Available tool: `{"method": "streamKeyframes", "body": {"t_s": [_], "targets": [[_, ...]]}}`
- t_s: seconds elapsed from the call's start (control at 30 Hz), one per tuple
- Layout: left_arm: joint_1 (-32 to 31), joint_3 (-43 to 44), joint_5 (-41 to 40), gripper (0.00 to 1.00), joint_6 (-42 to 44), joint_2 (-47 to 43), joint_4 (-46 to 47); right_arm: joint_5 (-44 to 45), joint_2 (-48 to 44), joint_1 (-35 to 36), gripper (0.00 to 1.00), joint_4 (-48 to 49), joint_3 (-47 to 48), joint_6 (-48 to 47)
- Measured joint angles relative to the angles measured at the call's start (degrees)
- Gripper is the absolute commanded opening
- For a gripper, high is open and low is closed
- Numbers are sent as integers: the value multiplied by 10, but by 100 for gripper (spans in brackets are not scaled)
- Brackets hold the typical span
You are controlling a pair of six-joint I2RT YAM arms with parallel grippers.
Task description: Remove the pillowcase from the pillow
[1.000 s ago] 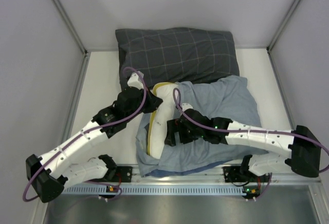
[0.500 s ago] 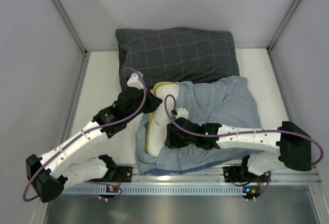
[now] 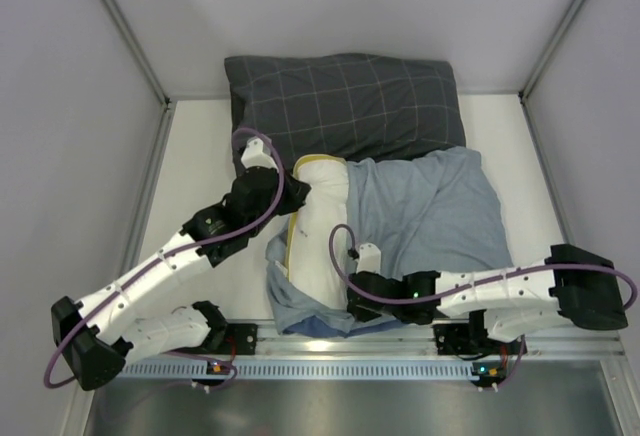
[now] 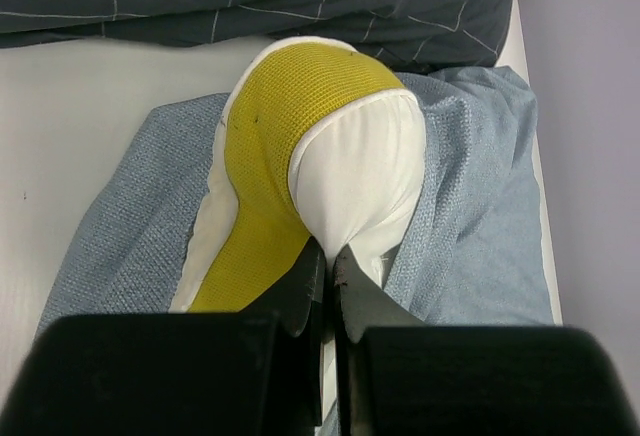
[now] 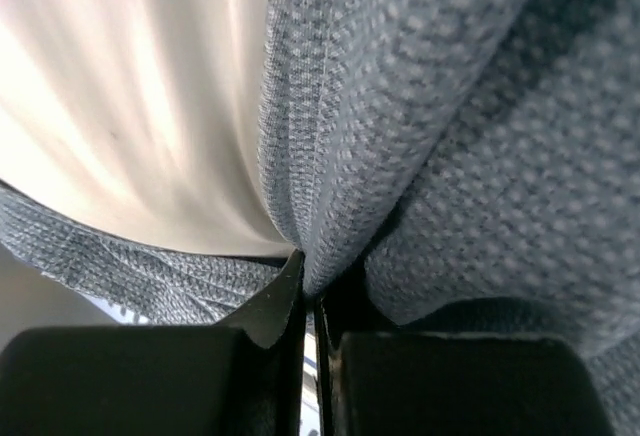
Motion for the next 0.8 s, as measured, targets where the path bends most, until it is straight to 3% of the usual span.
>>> {"method": "streamKeyframes", "body": {"t_s": [0.37,0.63,0.67,0.73,0.77,0.8], "targets": [[-1,0,-21,0,-43,20,43,65,38,59,0,-23,14,5],[8,45,74,0,1,122,60,79,-21,17,0,-67,14,-12],[8,56,92,4,12,139,61,77,-32,4,0,-70,14,-18],[8,65,128,27,31,164,65,71,-48,-21,0,-70,11,-31],[8,65,144,55,40,171,66,66,-53,-35,0,-72,7,-37],[8,65,157,65,48,176,66,61,-56,-45,0,-74,4,-42]]}}
